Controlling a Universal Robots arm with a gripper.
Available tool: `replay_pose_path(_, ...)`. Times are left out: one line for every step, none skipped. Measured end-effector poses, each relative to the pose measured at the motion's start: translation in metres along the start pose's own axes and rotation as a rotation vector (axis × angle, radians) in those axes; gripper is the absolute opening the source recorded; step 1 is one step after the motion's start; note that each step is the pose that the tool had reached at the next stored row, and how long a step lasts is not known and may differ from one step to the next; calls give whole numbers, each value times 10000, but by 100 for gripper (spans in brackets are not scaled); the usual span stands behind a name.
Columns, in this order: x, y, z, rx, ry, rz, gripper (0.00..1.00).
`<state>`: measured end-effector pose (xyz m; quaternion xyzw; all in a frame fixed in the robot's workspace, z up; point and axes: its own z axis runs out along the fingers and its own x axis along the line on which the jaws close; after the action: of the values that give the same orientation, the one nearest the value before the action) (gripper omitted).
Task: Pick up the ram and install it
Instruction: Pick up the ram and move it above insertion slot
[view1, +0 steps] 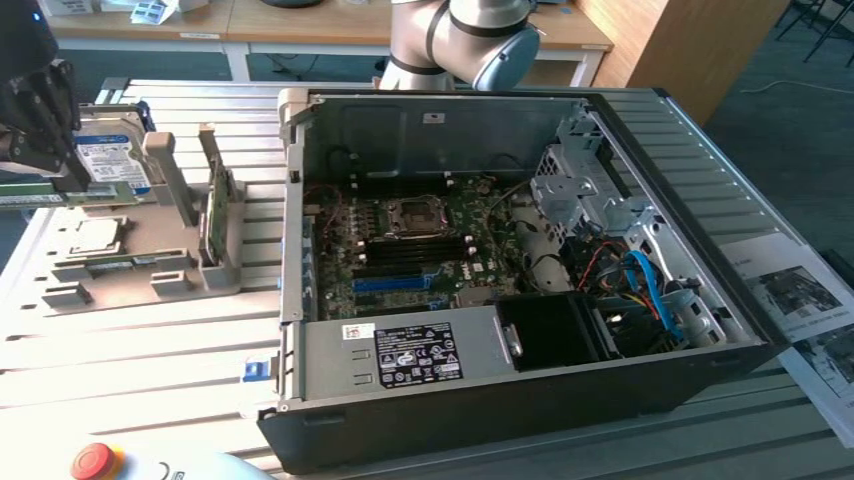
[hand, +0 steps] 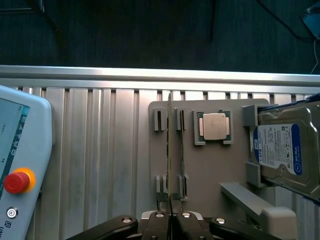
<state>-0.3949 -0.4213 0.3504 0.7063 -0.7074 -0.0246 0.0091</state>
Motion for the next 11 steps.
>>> replay_pose_path(0, 1, -14, 0, 1, 0, 12)
replay_pose_path(-1, 1, -28, -1, 4, 0, 12)
replay_pose_path(-2, 3, -41, 0, 5, 2, 12)
replay_pose_path(-2, 3, -53, 0, 7, 1, 12)
replay_pose_path(-2, 3, -65, 0, 9, 1, 12)
replay_pose_path(-2, 4, -79, -1, 13, 0, 12)
replay_pose_path(-2, 4, -90, 0, 15, 1, 12)
replay_pose_path(-2, 5, -103, 0, 18, 1, 12)
replay_pose_path(-3, 6, -116, 0, 21, 1, 12)
replay_pose_path(-3, 6, -129, -1, 24, 2, 12)
replay_pose_path(-3, 7, -143, 0, 28, 1, 12)
